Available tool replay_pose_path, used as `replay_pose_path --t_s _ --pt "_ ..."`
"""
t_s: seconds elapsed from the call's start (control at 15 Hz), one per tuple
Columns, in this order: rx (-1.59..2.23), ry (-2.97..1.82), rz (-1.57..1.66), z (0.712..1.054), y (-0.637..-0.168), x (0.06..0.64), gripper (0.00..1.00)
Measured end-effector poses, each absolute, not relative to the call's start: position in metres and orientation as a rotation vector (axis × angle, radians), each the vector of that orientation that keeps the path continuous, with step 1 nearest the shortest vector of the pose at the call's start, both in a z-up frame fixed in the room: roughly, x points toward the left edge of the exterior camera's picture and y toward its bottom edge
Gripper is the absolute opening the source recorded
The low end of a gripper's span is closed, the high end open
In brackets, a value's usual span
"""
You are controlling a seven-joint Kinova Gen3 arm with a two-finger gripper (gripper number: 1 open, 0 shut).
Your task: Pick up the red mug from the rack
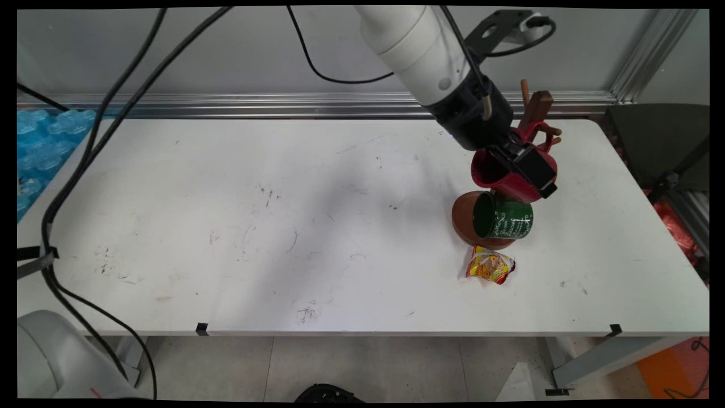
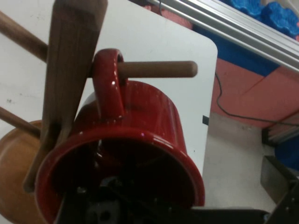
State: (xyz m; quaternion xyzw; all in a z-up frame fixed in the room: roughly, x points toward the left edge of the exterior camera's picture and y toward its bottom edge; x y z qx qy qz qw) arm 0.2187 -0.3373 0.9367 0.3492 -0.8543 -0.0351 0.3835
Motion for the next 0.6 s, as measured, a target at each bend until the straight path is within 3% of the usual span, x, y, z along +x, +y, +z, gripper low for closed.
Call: replay_pose_path --t_s 0.27,0.33,0.6 --pt "0.928 -2.149 -0.092 0.9305 -0.3375 0.2133 1.0" --pt "0.933 -2.144 -0.092 0.93 -0.3373 0.2126 0.0" --pt "0.948 -2.128 -0.093 0.9281 -0.3355 0.2101 0.0"
